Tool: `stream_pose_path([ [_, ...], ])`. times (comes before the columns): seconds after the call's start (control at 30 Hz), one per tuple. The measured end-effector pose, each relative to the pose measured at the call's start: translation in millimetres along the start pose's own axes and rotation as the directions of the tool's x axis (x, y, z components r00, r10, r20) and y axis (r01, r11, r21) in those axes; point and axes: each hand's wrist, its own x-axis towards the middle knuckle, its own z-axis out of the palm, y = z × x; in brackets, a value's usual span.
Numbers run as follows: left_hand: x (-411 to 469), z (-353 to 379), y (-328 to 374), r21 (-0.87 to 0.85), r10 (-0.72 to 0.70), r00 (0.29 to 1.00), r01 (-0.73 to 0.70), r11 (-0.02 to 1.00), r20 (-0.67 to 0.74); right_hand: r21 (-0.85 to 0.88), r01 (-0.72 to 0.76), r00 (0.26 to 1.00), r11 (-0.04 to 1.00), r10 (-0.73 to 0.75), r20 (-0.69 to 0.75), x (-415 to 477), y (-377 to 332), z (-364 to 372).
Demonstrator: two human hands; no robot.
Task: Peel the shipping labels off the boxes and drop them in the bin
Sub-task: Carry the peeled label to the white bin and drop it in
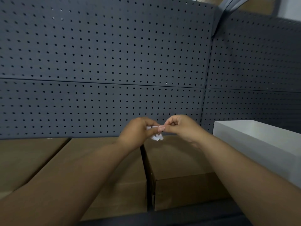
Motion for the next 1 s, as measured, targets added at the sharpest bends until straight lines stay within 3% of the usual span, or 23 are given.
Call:
stream_pose_path([
  [0.23,2.7,-4.6,-9.5,0.182,0.073,0.997,-0.071,0.981,-0.005,0.119,-0.1,0.995,0.988,0.098,0.023,3.1,16.9,-3.2],
  [0.3,1.8,-10.0,-16.2,0.288,0.079,0.997,-0.075,0.955,-0.005,-0.086,-0.153,0.988,0.984,0.154,-0.002,1.9,26.6,-2.6],
  [0.4,0.6,-15.0,-25.9,0.532,0.098,0.995,-0.07,0.844,-0.025,-0.43,-0.169,0.975,0.887,0.214,0.06,-0.8,37.4,15.5],
  [0.47,2.0,-12.9,-31.0,0.629,0.108,0.994,-0.064,0.775,-0.032,-0.58,-0.054,0.983,0.813,0.147,0.114,-3.8,34.7,31.7],
  [0.53,2.5,-9.7,-33.5,0.692,0.103,0.994,-0.06,0.72,-0.022,-0.609,0.094,0.974,0.787,0.054,0.221,-10.5,26.4,42.3],
  [0.63,3.0,-8.8,-37.2,0.71,0.117,0.993,-0.079,0.699,-0.006,-0.59,0.178,0.93,0.788,0.062,0.363,-14.8,23.3,33.1],
  [0.73,3.3,-8.3,-39.2,0.677,0.087,0.996,-0.07,0.733,0.008,-0.658,-0.029,0.953,0.752,0.22,0.209,6.5,38.4,12.1],
  [0.8,5.5,-6.1,-41.0,0.655,0.034,0.999,-0.038,0.755,0.019,-0.649,-0.101,0.961,0.754,0.242,0.133,20.5,43.9,18.3],
  [0.93,8.3,-0.8,-42.5,0.655,-0.017,0.998,-0.027,0.755,0.061,-0.561,0.09,0.956,0.823,0.086,0.281,19.8,28.7,52.4],
  [1.0,9.1,0.2,-43.5,0.656,-0.041,0.996,-0.021,0.754,0.079,-0.571,0.067,0.942,0.818,0.138,0.307,26.1,32.2,41.8],
])
